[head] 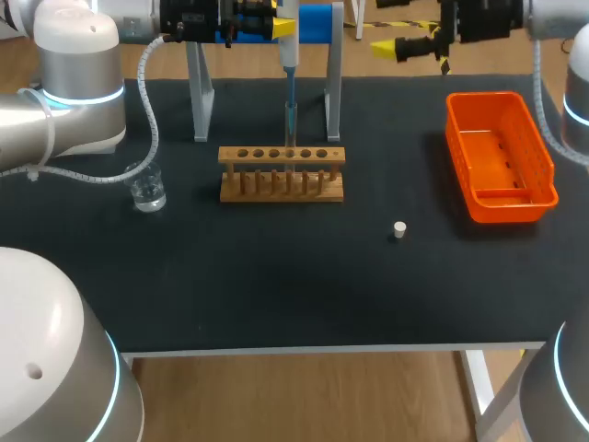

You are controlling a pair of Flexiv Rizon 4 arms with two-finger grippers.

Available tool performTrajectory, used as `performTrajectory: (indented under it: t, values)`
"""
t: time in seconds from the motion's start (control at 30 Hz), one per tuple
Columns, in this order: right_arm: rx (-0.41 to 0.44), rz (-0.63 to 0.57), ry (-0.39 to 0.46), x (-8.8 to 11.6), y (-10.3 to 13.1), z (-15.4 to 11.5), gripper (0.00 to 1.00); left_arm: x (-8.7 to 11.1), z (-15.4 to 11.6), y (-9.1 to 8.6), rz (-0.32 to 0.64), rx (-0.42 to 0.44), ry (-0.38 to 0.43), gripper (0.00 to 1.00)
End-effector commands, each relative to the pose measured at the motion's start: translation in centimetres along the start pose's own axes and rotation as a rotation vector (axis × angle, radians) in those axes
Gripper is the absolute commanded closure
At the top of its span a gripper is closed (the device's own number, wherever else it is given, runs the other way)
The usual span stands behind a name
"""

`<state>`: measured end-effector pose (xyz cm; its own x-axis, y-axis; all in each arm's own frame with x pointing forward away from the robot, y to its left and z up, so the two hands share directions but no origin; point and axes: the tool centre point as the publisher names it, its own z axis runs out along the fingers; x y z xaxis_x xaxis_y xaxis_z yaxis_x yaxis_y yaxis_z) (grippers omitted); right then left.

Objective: Invert the test tube, pick up the pipette, mount the tip to pipette, aspirate from beaker and dispense into the tube, eject the tip, return the pipette, and cap with the stopper.

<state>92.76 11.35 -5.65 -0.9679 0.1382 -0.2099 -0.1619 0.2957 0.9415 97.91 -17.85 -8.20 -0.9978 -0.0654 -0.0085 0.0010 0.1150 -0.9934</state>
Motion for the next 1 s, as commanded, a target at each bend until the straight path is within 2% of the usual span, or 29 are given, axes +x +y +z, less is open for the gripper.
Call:
performTrajectory:
  t: [0.03, 0.2, 0.23, 0.27, 0.3, 0.33, 0.4, 0.7, 1.0]
  values:
    - [-0.020, 0.013, 0.007, -1.0, 1.6, 1.1, 0.00, -0.1, 0.0, -0.1, 0.000, -0.003, 0.004, 1.00]
    - [-0.031, 0.018, 0.005, -1.9, 3.7, 2.0, 0.00, -0.1, 0.0, -0.1, 0.000, -0.003, 0.004, 1.00]
    - [-0.032, 0.017, 0.008, -2.1, 4.1, 2.2, 0.08, -0.1, 0.0, -0.1, 0.000, -0.003, 0.004, 1.00]
    - [-0.036, 0.018, 0.012, -2.2, 4.4, 2.4, 0.21, -0.1, 0.0, -0.1, 0.000, -0.003, 0.004, 1.00]
    - [-0.046, 0.017, 0.021, -2.4, 4.8, 2.7, 0.51, -0.1, 0.0, -0.1, 0.000, -0.003, 0.004, 1.00]
    - [-0.051, 0.019, 0.025, -2.5, 5.1, 2.9, 0.64, -0.1, 0.0, -0.1, 0.000, -0.003, 0.004, 1.00]
    - [-0.055, 0.020, 0.026, -2.7, 5.6, 3.4, 0.98, -0.1, 0.0, -0.1, 0.000, -0.003, 0.004, 1.00]
    - [-0.097, 0.044, 0.033, -3.1, 6.8, 5.1, 1.00, -0.1, 0.0, -0.1, 0.000, -0.003, 0.004, 1.00]
    - [-0.196, 0.090, 0.044, -3.9, 7.5, 6.4, 1.00, -0.1, 0.0, -0.1, 0.000, -0.003, 0.004, 1.00]
